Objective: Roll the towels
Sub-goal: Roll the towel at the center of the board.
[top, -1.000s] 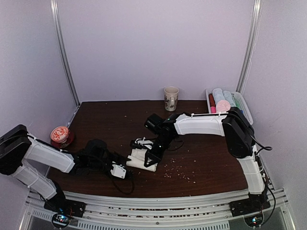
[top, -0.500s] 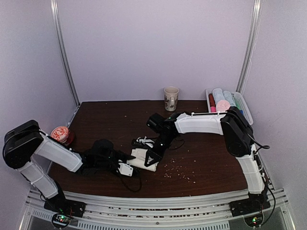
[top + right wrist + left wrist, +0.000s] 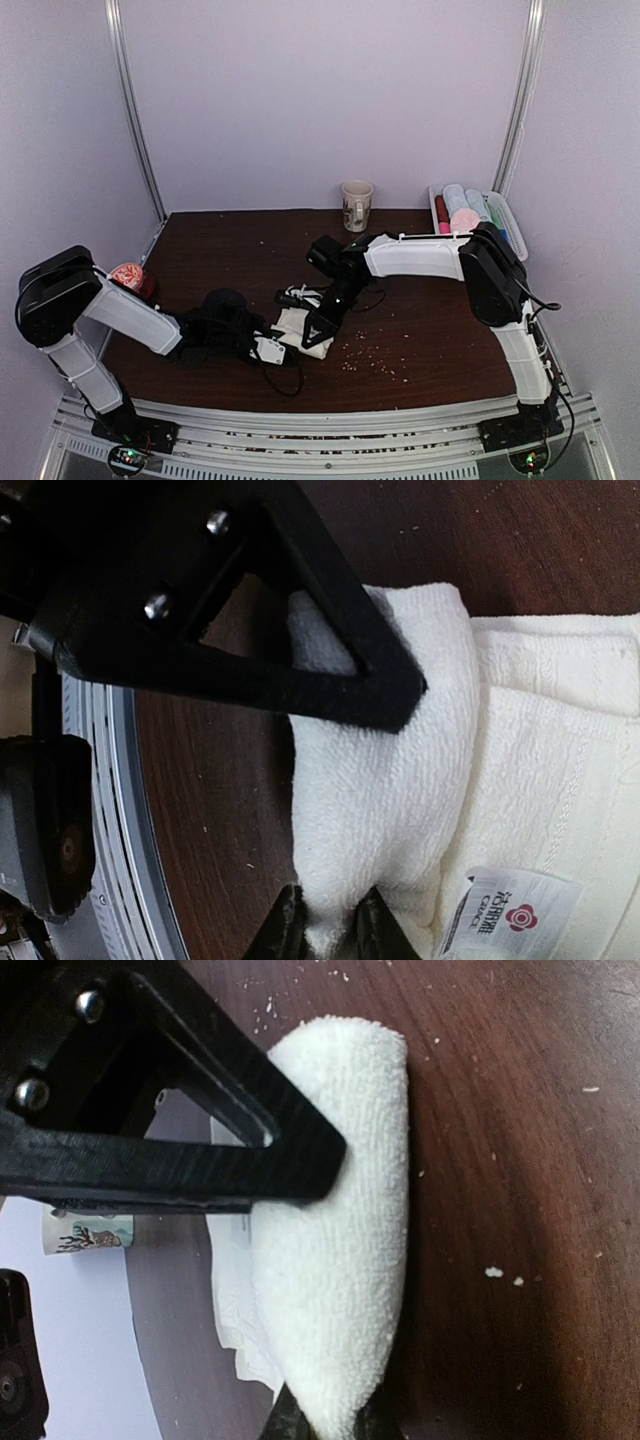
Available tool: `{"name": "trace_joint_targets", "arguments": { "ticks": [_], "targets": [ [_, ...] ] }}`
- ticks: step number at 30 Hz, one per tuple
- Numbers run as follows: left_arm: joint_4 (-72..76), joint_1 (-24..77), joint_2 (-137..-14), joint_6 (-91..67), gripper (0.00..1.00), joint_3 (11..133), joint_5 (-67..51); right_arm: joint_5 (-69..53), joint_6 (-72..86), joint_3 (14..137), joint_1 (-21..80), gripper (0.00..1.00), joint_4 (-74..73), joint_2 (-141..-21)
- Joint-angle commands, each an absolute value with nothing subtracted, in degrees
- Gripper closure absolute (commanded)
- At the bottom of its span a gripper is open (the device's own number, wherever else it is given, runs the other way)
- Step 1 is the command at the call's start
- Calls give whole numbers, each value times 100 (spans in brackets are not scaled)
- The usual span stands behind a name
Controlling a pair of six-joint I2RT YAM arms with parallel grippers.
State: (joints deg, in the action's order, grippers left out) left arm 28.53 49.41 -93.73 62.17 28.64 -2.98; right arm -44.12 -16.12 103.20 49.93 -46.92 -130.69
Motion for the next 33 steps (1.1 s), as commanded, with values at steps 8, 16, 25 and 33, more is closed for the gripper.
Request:
{"name": "trace_joint_targets", "arguments": {
  "ticks": [8,16,25,33],
  "targets": [
    [-484,4942,-9693,5912,100,4452,-1040,-3015,-1270,8881,4970,48,-3538,-11331],
    [-2940,4750,-10628,5517,100,6128,-1816,-1670,-1270,6688,5072,34,-2074,-9435],
    [-4793,4522,-11682,5299,100,7797,-2433,-643,-1514,4326,5634,29,-146,-7730],
    [-6081,4311,-12591,5304,100,9198,-2922,262,-2194,3593,6376,28,886,-7482]
  ]
}}
